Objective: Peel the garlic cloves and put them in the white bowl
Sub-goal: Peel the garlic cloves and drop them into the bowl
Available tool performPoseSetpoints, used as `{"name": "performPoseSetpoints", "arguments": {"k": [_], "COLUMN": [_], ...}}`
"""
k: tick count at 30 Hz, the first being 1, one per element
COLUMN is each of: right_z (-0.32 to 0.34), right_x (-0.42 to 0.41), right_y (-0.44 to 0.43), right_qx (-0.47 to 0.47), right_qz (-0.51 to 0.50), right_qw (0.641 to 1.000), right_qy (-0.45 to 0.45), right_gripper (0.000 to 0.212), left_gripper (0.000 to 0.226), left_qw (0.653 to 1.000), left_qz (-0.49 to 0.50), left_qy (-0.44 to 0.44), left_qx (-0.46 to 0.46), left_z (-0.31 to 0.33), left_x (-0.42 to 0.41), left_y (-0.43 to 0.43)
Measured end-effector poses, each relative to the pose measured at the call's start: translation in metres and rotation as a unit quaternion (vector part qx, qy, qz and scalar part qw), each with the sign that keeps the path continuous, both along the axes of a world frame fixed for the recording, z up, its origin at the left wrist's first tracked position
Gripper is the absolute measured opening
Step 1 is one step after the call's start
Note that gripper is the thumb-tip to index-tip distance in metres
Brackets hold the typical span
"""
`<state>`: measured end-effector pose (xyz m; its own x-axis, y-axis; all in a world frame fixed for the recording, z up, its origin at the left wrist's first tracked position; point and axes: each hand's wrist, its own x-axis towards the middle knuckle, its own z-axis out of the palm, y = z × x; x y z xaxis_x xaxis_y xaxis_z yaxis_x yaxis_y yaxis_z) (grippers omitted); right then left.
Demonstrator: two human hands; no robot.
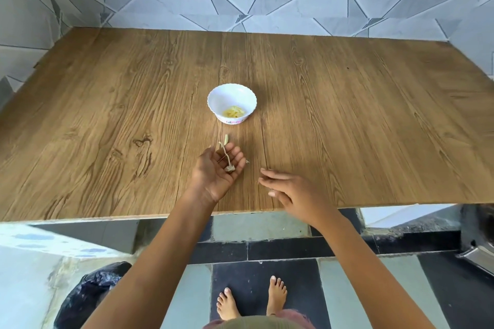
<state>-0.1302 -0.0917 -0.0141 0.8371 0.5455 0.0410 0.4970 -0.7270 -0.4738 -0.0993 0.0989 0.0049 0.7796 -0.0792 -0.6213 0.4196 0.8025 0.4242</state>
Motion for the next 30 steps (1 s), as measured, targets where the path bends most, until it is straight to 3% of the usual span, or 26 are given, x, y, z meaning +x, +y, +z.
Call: {"name": "performPoseSetpoints", "arguments": {"k": [5,10,12,15,18,23,26,30], "right_z": [-0.013,-0.014,-0.007,0.016,0.037,0.036,0.033,0.029], "right_x": [-0.002,0.000,0.006,0.014,0.016,0.022,0.026,0.032], "right_y": [0.002,0.014,0.018,0.021,0.035,0.058,0.062,0.062], "right_qx": [0.055,0.042,0.068,0.192,0.293,0.191,0.133,0.141], "right_qz": [-0.044,-0.111,-0.127,-0.161,-0.136,-0.059,-0.007,0.010], "right_qw": [0.990,0.983,0.983,0.968,0.946,0.977,0.985,0.980], "right_qy": [-0.119,-0.143,-0.114,-0.029,0.001,-0.076,-0.108,-0.137], "right_gripper": [0.032,0.028,0.023,0.017,0.014,0.010,0.020,0.021], "left_gripper": [0.045,0.045,0.044,0.043,0.042,0.039,0.043,0.037], "left_qw": [1.000,1.000,1.000,1.000,1.000,0.999,0.999,0.998], "left_qz": [-0.014,-0.020,-0.025,-0.029,-0.028,-0.021,0.003,0.023], "left_qy": [0.002,0.000,0.000,0.003,0.011,0.031,0.042,0.037], "left_qx": [0.005,0.005,0.006,0.008,0.007,0.009,-0.021,-0.052], "left_z": [0.001,0.004,0.005,0.006,0.009,0.016,0.020,0.020], "left_x": [-0.002,-0.006,-0.010,-0.014,-0.018,-0.018,-0.017,-0.015], "left_y": [-0.005,-0.007,-0.007,-0.009,-0.013,-0.019,-0.019,-0.019]}}
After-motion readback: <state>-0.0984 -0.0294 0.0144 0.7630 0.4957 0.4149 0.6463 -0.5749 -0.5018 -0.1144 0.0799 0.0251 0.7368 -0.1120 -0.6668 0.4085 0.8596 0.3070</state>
